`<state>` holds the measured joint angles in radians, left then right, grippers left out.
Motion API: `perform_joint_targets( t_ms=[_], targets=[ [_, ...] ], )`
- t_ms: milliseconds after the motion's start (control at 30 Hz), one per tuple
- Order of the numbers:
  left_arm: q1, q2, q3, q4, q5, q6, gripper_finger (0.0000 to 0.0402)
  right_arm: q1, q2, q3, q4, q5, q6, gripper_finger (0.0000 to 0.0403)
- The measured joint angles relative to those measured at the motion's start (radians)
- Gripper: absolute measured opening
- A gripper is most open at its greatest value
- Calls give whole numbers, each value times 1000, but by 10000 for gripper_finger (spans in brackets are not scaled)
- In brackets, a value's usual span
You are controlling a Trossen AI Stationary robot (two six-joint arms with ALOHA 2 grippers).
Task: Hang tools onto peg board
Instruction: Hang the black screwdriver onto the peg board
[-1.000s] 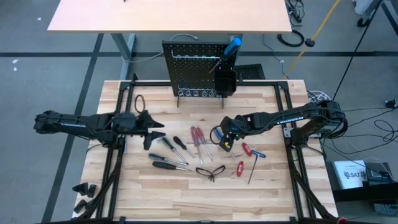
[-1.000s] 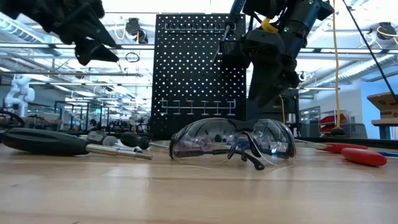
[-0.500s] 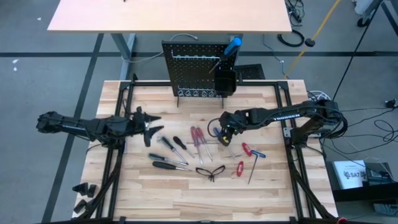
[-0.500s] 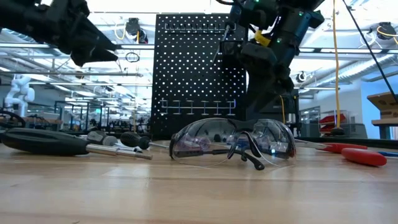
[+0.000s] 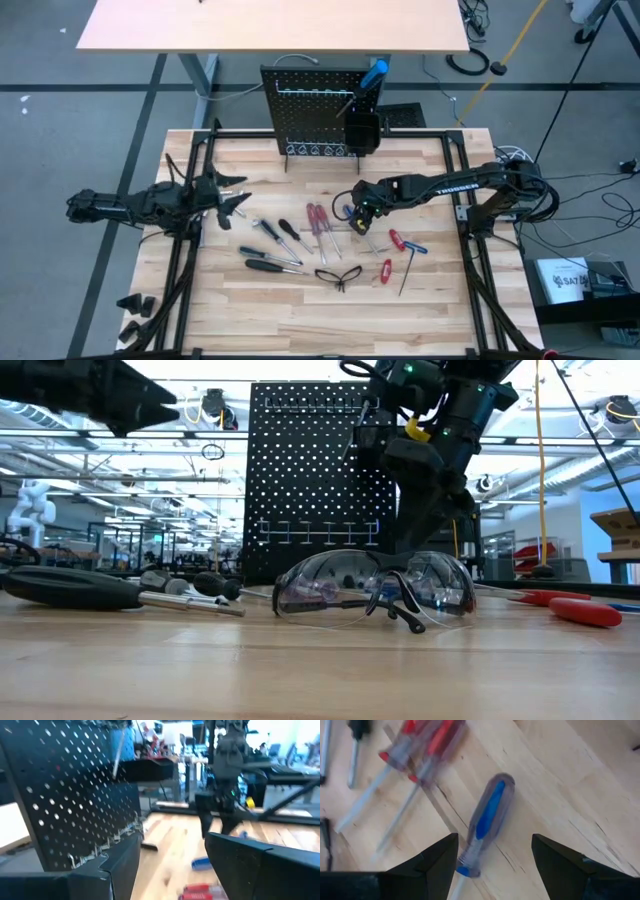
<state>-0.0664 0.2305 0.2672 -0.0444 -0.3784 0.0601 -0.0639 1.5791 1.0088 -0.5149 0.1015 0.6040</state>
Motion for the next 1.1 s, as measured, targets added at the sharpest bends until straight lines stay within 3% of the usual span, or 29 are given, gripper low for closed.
perform_joint_targets(
  t_ms=[167, 300, 567, 800, 1100],
  targets=[
    [4, -22, -29, -41, 77, -85, 231, 34, 33, -1, 185, -17, 6, 247],
    [3, -22, -87, 40, 111, -105, 231, 57, 75, 20, 388, -53, -32, 247],
    [3, -21, -129, 83, 157, -105, 231, 76, 299, 270, 355, -44, -108, 247],
    [4, -22, -129, 72, 157, -105, 231, 88, 462, 423, 293, 82, -118, 247],
    [3, -21, -129, 53, 157, -103, 231, 93, 572, 553, 251, 81, -137, 247]
  ],
)
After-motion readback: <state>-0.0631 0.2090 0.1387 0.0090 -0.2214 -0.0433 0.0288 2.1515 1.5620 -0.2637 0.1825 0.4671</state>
